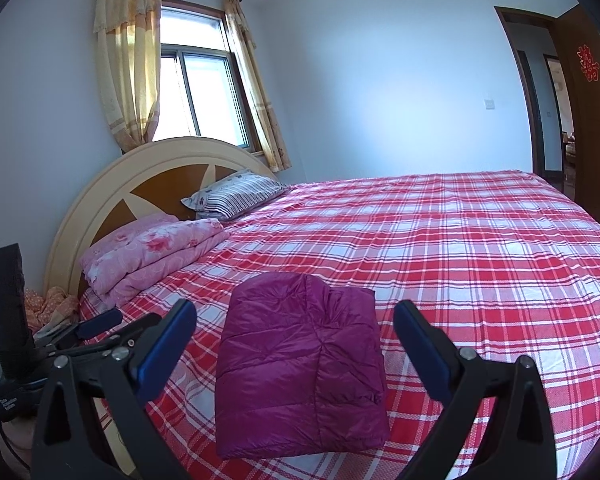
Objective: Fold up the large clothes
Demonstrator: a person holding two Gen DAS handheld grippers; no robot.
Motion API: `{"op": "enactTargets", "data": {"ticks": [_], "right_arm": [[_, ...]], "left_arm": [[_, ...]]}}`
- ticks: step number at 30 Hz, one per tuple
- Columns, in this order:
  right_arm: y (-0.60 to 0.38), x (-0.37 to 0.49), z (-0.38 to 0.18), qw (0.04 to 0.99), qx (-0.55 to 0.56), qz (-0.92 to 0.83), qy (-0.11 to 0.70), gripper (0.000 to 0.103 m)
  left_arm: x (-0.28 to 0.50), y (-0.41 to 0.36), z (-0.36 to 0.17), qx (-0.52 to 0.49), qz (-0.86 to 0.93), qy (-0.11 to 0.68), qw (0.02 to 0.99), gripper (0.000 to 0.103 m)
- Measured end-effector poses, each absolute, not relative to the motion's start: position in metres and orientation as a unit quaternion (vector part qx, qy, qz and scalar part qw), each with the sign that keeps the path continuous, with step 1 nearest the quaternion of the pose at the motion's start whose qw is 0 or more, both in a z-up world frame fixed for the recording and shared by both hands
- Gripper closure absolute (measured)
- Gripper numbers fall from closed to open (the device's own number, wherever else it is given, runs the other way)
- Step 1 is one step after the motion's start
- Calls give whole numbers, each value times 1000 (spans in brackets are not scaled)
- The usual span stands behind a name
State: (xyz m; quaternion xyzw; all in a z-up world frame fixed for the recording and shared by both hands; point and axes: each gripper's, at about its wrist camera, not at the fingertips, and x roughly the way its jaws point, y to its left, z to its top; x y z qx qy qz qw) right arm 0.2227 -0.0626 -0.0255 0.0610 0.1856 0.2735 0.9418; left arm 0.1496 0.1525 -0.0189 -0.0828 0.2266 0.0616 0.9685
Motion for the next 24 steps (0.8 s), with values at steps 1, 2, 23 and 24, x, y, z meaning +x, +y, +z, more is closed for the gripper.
{"op": "enactTargets", "data": {"ticks": [1, 2, 23, 24], "right_arm": [[-63, 222, -25, 942, 61, 274, 184, 2], [-63, 221, -24, 942, 61, 274, 182, 2], [-49, 210, -26, 937, 39, 302, 171, 2], [-50, 210, -28, 937, 39, 302, 172, 2]], "left_arm": [[149, 153, -19, -81, 65, 227, 968, 13], [150, 152, -19, -79, 65, 228, 968, 13], [151, 148, -19, -45, 92, 229, 968, 4], [151, 147, -20, -41, 92, 227, 969, 4]]}}
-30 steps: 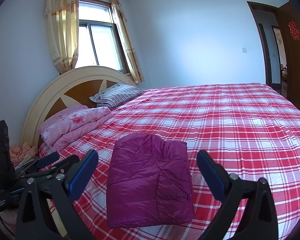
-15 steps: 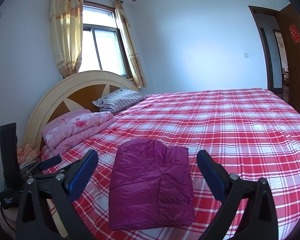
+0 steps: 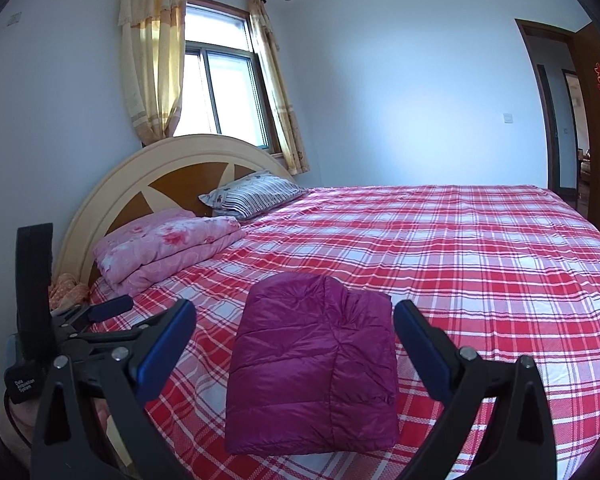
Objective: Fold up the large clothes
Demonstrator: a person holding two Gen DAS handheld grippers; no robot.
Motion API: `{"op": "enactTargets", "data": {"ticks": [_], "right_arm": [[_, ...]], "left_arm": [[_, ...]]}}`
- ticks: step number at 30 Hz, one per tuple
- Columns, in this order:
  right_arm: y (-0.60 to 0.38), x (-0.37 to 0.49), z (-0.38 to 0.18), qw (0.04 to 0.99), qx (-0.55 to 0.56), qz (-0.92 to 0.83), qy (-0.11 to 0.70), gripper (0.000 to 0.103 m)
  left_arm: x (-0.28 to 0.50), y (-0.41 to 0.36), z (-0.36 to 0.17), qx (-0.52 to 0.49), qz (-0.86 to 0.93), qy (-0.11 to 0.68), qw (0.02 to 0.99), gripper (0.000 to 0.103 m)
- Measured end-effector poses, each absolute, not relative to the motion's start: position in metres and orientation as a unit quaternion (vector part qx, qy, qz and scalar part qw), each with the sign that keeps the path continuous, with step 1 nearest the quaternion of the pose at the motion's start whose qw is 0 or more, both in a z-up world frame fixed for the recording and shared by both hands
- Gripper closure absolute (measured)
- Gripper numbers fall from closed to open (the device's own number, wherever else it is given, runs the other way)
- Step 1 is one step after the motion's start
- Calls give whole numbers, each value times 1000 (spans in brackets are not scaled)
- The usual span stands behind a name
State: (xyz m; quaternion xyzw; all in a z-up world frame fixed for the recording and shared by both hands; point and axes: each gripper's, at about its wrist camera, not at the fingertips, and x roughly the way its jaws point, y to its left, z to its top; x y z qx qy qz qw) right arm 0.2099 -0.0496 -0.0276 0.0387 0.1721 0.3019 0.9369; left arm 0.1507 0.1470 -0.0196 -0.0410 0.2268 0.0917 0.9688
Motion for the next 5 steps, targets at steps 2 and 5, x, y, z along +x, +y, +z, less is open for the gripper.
{"op": "enactTargets", "data": {"ticks": [2, 5], "right_arm": [[-50, 210, -29, 937, 39, 301, 175, 2], [-50, 212, -30, 936, 39, 300, 179, 2]], "left_arm": [[151, 146, -19, -39, 91, 225, 969, 4], [151, 144, -20, -35, 84, 224, 970, 4]]}}
